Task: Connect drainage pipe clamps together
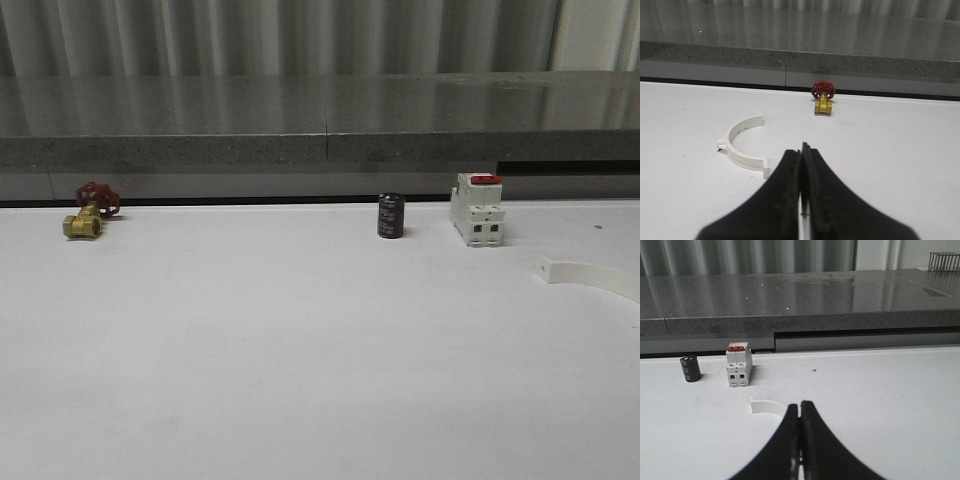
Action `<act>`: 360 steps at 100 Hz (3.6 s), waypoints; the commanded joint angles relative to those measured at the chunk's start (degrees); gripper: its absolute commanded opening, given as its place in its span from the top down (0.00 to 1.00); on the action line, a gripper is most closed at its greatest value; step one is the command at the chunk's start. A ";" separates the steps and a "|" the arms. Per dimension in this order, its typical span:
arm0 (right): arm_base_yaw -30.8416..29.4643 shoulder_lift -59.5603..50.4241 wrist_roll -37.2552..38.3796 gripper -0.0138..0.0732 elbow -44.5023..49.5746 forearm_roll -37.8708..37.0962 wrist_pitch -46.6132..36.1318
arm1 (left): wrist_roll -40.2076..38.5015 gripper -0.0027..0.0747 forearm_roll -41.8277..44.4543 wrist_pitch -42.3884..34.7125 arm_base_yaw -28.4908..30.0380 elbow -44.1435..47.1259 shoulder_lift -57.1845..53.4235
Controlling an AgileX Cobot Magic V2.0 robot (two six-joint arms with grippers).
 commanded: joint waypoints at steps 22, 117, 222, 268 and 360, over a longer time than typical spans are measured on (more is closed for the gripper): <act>-0.40 -1.12 -0.60 0.92 -0.91 0.09 -4.36 | -0.60 0.99 -0.42 -3.07 0.03 1.46 -1.50; -0.40 -1.12 -0.60 0.92 -0.91 0.09 -4.36 | -0.83 0.29 6.77 14.24 0.24 -32.47 40.61; -0.40 -1.12 -0.60 0.92 -0.91 0.09 -4.36 | -2.01 0.36 2.62 40.45 13.94 -86.46 114.71; -0.40 -1.12 -0.60 0.92 -0.91 0.09 -4.36 | -3.23 0.79 2.54 38.16 13.94 -88.53 117.85; -0.40 -1.12 -0.60 0.92 -0.91 0.09 -4.36 | -14.63 0.98 -0.51 30.68 -15.06 -83.41 105.77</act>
